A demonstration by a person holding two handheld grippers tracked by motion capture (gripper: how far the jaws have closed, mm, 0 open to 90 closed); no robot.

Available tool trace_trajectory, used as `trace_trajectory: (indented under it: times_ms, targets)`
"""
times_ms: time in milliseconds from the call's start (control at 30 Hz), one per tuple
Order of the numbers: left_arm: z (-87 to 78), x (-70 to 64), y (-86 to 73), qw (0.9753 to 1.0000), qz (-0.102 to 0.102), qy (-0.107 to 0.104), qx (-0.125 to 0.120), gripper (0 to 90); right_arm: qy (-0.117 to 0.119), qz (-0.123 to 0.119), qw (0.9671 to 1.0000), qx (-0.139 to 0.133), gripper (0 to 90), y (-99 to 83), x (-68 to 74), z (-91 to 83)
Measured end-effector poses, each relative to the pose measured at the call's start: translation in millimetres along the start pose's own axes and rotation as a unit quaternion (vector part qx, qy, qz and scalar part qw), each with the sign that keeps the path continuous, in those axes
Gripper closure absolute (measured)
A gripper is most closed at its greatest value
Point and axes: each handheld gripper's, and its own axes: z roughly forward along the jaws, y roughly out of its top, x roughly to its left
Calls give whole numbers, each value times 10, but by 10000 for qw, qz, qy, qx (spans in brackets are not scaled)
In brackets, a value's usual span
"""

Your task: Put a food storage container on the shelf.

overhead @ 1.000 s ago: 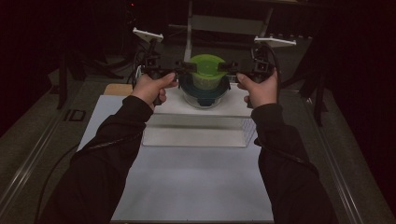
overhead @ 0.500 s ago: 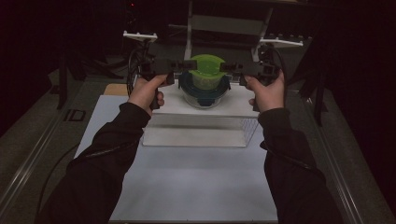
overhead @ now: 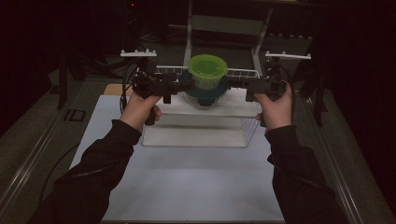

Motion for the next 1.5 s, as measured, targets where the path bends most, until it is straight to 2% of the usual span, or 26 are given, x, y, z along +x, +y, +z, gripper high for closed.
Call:
trace_trajectory:
  times_ms: [33, 67, 100, 133, 167, 267, 300, 333, 367, 400, 467, 567, 767, 933, 1000, 1167, 1267, 1400, 1500]
  targets:
    - [-28, -14, -79, 10000, 63, -12, 8, 5, -8, -98, 10000, -13, 227, -74, 5, -39]
    - [-28, -14, -79, 10000, 63, -12, 8, 5, -8, -98, 10000, -13, 227, -74, 5, -39]
    - [-75, -32, -182, 9999, 159, -19, 7, 5, -23, -147, 9999, -12, 227, -104, 9, -56]
    - [-75, -32, -182, 9999, 159, -19, 7, 5, -23, -147, 9999, -12, 227, -104, 9, -56]
    - [-110, -45, -258, 9998, 195, -45, -12, 5, -45, -270, 9996, -77, 226, -246, 4, -136]
    - [-128, -54, -296, 9997, 252, -48, -55, 5, -38, -277, 9996, -81, 226, -291, 1, -152]
    - [-162, -84, -388, 9993, 359, -53, -92, 5, -30, -354, 9994, -45, 226, -430, -7, -174]
    - [-162, -84, -388, 9993, 359, -53, -92, 5, -30, -354, 9994, -45, 226, -430, -7, -174]
    - [-183, -107, -470, 9989, 439, -97, -110, 5, -8, -389, 9992, -41, 221, -544, -18, -174]
    - [-183, -107, -470, 9989, 439, -97, -110, 5, -8, -389, 9992, -41, 221, -544, -18, -174]
    - [-192, -141, -582, 9984, 547, -119, -72, 5, 61, -428, 9991, -13, 217, -672, -35, -160]
    - [-190, -172, -733, 9981, 579, -211, -47, 5, 145, -478, 9988, -14, 214, -837, -70, -132]
    - [-159, -228, -1060, 9963, 817, -217, 163, 5, 318, -565, 9979, -45, 208, -1158, -132, -67]
    - [-150, -258, -1335, 9939, 1043, -186, 320, 5, 292, -852, 9959, 4, 207, -1417, -138, 4]
    - [-165, -266, -1433, 9936, 1062, -297, 251, 5, 303, -859, 9958, 27, 206, -1515, -144, 31]
    - [-174, -305, -1678, 9912, 1223, -294, 411, 5, 360, -903, 9951, 157, 206, -1764, -176, 102]
    - [-167, -314, -1827, 9910, 1192, -339, 515, 5, 352, -929, 9948, 226, 206, -1902, -215, 137]
    - [-152, -314, -2008, 9897, 1254, -327, 615, 5, 390, -817, 9956, 230, 206, -2062, -302, 166]
    - [-144, -299, -2106, 9901, 1213, -351, 617, 5, 404, -735, 9962, 214, 206, -2160, -371, 175]
